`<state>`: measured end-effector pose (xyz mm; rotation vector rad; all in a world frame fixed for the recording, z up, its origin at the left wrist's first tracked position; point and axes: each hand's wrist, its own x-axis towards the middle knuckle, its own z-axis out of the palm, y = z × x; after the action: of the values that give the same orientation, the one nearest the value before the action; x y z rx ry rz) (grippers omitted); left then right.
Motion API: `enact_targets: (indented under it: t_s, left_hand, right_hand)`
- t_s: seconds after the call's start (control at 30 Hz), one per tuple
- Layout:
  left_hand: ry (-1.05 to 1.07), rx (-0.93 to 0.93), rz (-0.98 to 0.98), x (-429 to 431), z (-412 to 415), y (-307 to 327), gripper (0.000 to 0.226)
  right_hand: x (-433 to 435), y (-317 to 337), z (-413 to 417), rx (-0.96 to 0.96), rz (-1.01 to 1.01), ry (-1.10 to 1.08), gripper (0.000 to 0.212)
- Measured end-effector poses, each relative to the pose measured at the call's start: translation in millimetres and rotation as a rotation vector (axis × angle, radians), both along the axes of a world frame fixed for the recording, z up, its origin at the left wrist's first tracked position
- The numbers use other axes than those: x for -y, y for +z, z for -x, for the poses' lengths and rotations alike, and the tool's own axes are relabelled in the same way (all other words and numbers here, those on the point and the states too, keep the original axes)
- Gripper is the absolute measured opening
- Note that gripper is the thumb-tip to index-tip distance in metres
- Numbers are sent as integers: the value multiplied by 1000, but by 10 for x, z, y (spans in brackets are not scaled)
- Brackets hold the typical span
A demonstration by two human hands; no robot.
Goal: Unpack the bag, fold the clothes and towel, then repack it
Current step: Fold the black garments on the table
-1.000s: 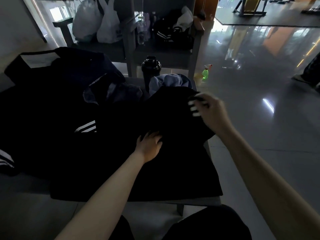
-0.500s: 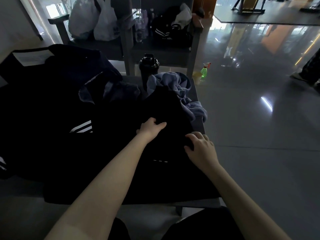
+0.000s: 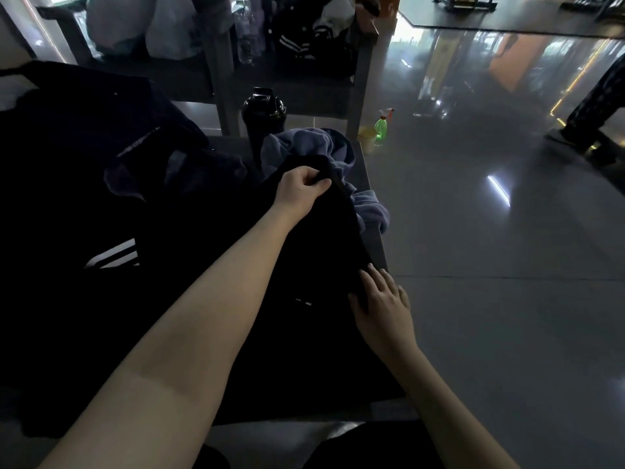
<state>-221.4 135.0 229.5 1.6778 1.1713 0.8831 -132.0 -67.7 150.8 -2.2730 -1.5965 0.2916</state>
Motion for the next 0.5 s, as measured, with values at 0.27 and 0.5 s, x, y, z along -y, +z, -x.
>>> enact_targets:
  t_s: [0.27, 0.5]
  left_hand:
    - [-41, -338, -199, -10, -84, 41, 38]
    - [-72, -400, -364, -55, -330, 153, 22]
  right_hand:
    - [32, 80, 86, 53, 118, -56, 53]
    - [46, 140, 157, 119, 106, -74, 57]
